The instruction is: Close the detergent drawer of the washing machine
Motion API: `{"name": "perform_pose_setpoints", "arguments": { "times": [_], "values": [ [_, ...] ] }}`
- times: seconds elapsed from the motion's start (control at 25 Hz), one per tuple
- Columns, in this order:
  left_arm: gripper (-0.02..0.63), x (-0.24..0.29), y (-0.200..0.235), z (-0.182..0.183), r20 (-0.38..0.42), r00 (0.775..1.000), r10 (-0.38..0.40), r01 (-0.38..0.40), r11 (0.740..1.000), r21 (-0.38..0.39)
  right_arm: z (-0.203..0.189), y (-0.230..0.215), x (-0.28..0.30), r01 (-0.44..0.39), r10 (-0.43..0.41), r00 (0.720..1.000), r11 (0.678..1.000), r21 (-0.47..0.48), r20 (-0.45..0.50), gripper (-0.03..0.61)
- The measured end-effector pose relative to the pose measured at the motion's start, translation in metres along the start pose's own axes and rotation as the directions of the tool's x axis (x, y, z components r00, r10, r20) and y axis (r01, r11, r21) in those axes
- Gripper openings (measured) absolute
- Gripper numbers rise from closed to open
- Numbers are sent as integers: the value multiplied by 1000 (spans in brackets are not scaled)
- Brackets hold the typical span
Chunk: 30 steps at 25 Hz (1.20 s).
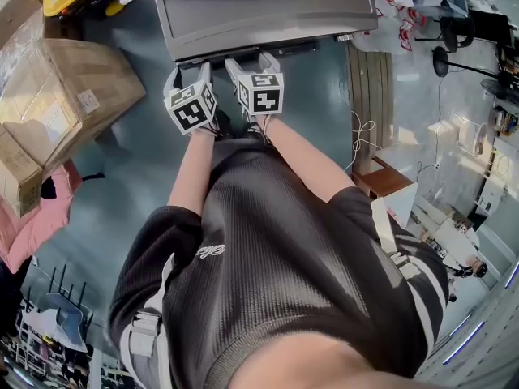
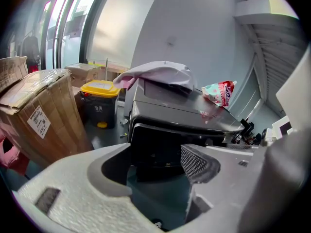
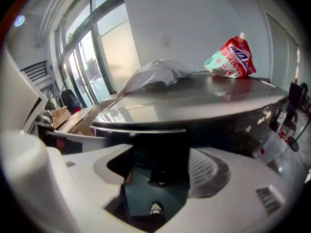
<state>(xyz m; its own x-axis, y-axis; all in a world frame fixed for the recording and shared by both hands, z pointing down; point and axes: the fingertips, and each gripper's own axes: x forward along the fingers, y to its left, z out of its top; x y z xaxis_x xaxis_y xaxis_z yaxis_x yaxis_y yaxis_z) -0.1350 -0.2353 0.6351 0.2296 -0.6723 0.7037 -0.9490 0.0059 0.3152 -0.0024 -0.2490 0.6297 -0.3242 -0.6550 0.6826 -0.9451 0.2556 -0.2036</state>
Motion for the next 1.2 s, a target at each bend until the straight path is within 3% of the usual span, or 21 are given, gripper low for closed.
{"name": "perform_pose_setpoints", "arguments": {
  "times": [0.24,0.48,0.64,0.72,0.84,1.08,1.2],
  "values": [
    [324,1,0,2,-17,1000,-11,11,1000,-4,1,0,0,13,-13,1000,1000,13,-17,319],
    [294,7,-2,5,-24,999,-33,31,994,-107,4,-5,2,81,-79,996,996,49,-41,325],
    [290,6,3,4,-6,999,-40,39,999,-3,-2,-5,-1,53,-54,998,998,-34,-30,283],
    [279,2,4,0,-22,999,-47,48,997,61,-7,-5,-7,28,-30,999,998,-62,-37,225],
    [207,-8,2,-13,-47,997,-61,67,987,149,-10,-2,-20,4,-7,1000,994,-109,-25,149],
    [37,-35,-20,-33,-8,994,-113,112,977,182,-14,2,-42,-29,38,999,980,-199,37,37],
    [8,-50,-27,-43,8,993,-114,110,975,194,-16,11,-62,-46,61,997,971,-236,56,6]
  ]
}}
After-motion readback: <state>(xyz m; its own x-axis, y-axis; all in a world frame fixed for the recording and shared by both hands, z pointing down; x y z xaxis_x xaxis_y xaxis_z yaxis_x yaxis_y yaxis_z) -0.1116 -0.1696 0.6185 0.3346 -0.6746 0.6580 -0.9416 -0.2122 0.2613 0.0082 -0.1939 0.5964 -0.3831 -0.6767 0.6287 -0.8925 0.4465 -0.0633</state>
